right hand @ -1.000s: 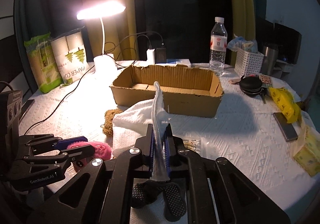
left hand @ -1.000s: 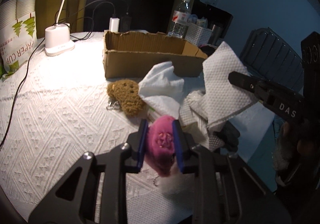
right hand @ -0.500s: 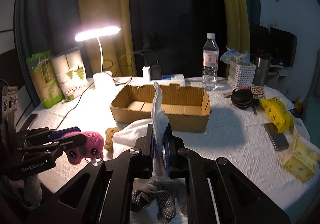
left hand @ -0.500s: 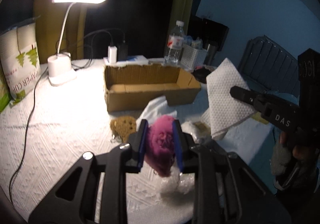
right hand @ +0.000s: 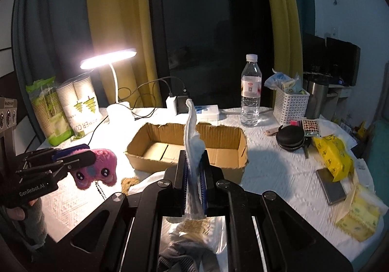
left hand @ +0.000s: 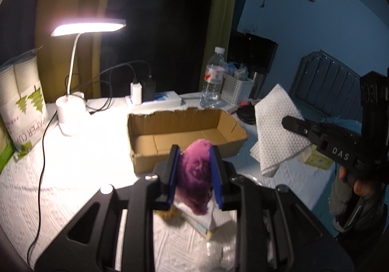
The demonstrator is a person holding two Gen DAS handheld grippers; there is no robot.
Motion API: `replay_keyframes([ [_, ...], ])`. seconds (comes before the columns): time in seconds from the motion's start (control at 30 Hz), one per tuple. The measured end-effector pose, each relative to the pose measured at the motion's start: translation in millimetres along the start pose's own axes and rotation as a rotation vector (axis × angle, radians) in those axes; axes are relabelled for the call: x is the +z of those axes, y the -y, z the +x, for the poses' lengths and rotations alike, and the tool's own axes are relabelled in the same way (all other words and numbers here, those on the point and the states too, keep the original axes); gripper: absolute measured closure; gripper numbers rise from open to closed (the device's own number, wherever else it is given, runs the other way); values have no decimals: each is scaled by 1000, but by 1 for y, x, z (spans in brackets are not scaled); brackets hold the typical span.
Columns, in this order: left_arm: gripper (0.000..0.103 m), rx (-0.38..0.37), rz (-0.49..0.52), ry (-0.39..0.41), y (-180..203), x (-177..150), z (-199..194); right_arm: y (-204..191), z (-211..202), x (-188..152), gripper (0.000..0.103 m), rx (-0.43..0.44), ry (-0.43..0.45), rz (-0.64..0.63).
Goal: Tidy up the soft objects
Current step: 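Carry the tissue and plush into the cardboard box and open both grippers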
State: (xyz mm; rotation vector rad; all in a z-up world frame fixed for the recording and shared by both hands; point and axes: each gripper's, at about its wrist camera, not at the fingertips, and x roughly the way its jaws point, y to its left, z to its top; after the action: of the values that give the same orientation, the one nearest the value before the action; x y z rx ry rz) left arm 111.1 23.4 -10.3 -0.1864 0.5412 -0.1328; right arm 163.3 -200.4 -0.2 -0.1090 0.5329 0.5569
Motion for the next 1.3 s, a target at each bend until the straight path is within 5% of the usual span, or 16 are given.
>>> replay_keyframes([
  [0.73, 78, -9, 55, 25, 16, 62, 81, 56, 63, 41, 93, 12, 12, 8],
  [1.3, 78, -11, 33, -99, 13, 55, 174, 87, 143, 35, 93, 55, -77, 39],
])
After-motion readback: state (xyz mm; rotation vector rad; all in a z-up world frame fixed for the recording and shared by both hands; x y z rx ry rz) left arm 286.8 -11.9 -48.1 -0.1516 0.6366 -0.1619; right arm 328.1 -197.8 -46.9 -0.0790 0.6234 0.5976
